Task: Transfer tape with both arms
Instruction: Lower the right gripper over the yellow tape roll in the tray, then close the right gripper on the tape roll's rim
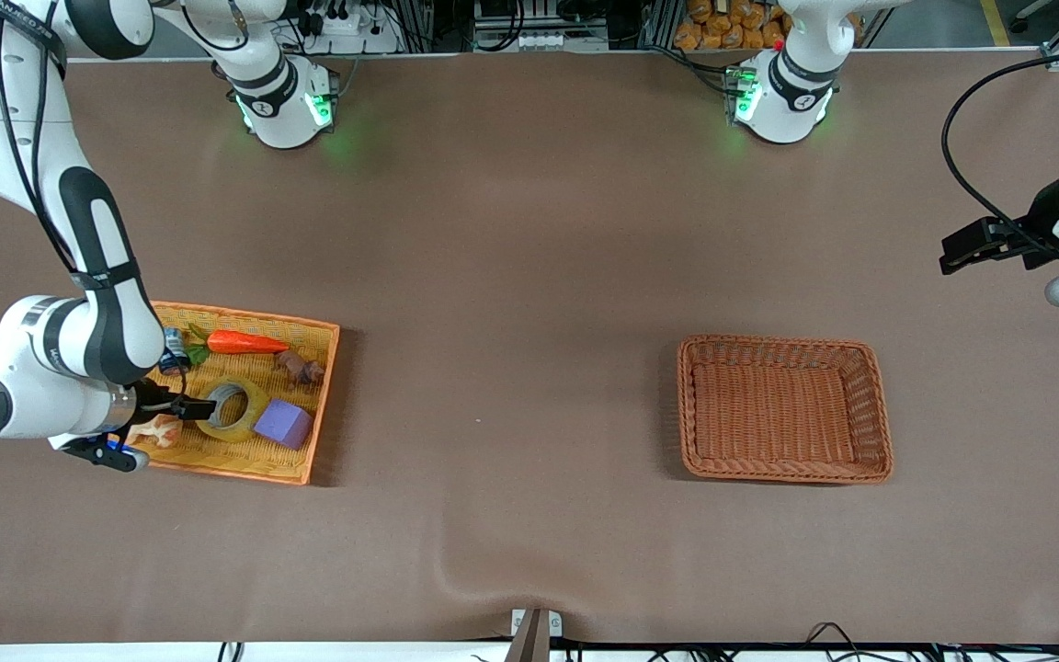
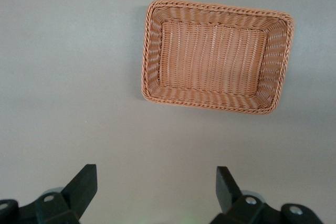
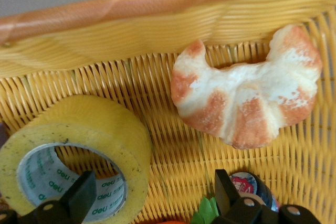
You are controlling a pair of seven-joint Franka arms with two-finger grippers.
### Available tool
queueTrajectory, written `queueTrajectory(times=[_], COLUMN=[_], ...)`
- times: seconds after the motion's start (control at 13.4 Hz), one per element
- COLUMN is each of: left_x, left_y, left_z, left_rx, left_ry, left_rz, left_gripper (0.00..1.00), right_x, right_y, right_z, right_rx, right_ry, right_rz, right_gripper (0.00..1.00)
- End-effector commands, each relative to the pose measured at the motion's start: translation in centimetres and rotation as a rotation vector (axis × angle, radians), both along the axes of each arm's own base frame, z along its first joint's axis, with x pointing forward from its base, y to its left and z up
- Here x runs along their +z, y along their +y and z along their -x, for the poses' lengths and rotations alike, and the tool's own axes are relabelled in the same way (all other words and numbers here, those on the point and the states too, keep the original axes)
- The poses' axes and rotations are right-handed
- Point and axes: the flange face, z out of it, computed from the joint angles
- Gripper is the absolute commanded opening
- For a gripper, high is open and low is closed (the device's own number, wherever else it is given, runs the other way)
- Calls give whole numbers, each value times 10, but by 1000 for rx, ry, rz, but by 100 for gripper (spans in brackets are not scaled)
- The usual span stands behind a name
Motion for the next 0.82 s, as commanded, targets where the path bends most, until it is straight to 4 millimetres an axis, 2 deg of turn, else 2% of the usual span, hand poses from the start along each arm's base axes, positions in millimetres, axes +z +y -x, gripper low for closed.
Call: queueTrajectory(times=[0.0,0.07,0.15,0.22,0.45,0.75], left_x=[-1,-4,-5,-5,-13,-15], left_y=[3,3,4,4,1,2], left_z=[-2,-4,-4,-5,-10,-12], left_rx=[-24,-26,-24,-24,-31,-30], left_ry=[-6,1,2,2,6,5], left_rz=[-4,-3,-6,-7,-9,-8], left_gripper=[100,100,100,100,100,100], right_x=[-19,-26,-26,-22,16,54], right_y=[10,12,13,13,17,17], right_z=[13,18,19,17,15,17], right_rx=[-15,-14,-13,-12,5,25], right_ry=[-23,-40,-42,-46,-56,-60], right_rz=[-6,-3,-4,-4,-5,-3], right_gripper=[100,73,25,9,5,3])
